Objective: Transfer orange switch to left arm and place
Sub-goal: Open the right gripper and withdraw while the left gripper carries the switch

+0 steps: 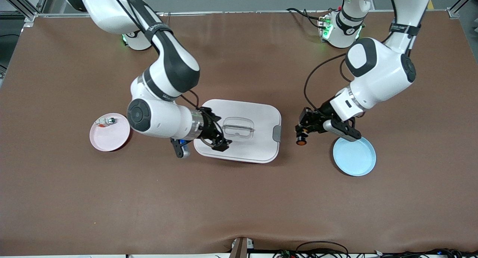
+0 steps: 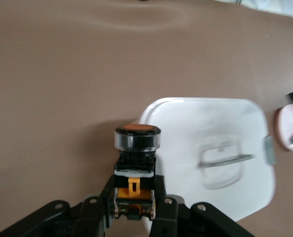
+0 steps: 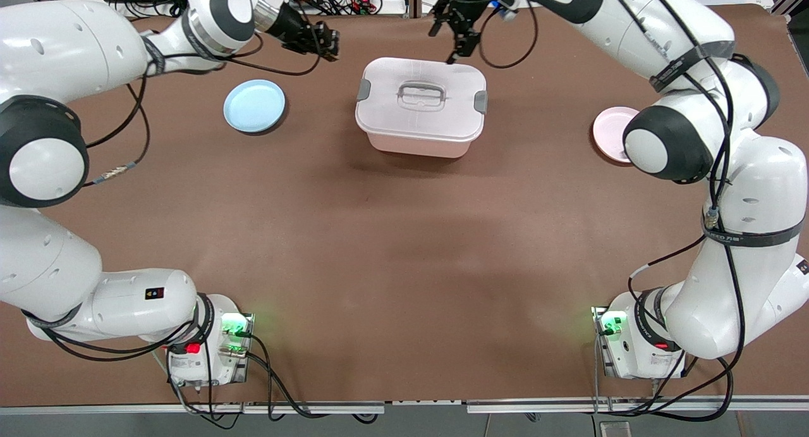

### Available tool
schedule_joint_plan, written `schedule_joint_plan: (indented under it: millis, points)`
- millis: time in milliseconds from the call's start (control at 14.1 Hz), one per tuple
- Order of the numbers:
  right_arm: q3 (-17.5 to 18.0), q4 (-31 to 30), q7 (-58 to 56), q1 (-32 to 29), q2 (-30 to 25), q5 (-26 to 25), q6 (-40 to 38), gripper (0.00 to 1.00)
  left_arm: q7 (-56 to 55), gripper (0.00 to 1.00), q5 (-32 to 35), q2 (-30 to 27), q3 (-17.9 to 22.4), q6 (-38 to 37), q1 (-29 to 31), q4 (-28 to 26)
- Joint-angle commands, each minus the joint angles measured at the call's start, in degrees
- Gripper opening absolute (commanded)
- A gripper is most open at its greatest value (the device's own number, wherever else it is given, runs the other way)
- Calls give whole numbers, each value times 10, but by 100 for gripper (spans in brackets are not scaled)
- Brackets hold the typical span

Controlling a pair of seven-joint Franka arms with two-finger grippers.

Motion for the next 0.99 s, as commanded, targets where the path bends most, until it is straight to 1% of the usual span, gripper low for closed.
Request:
schedule_joint_plan:
  millis: [0, 142, 283, 354, 496, 567, 779, 921]
  points:
    - [8, -1, -105, -31, -17, -54, -64, 100, 26, 0, 85, -2, -4, -28, 27, 3]
    - [7, -1, -207, -42, -19, -105, -120, 100, 75, 0, 110, 1, -3, -59, 42, 2]
    - [8, -1, -301, -49, -30, -178, -166, 100, 140, 0, 147, 4, -3, -72, 66, -3]
    - [9, -5, -355, -55, -35, -204, -185, 100, 174, 0, 171, 8, -3, -83, 77, -3]
    - [7, -6, -424, -76, -37, -215, -224, 100, 241, 0, 224, 21, -3, -92, 97, -3]
    - [8, -7, -451, -91, -37, -220, -226, 100, 283, 0, 252, 28, -3, -92, 104, -2]
    - [8, -7, -578, -128, -39, -267, -263, 100, 370, 0, 305, 44, -3, -92, 119, -3]
    - [8, -8, -652, -153, -55, -280, -282, 100, 416, 0, 359, 51, -3, -92, 129, -2]
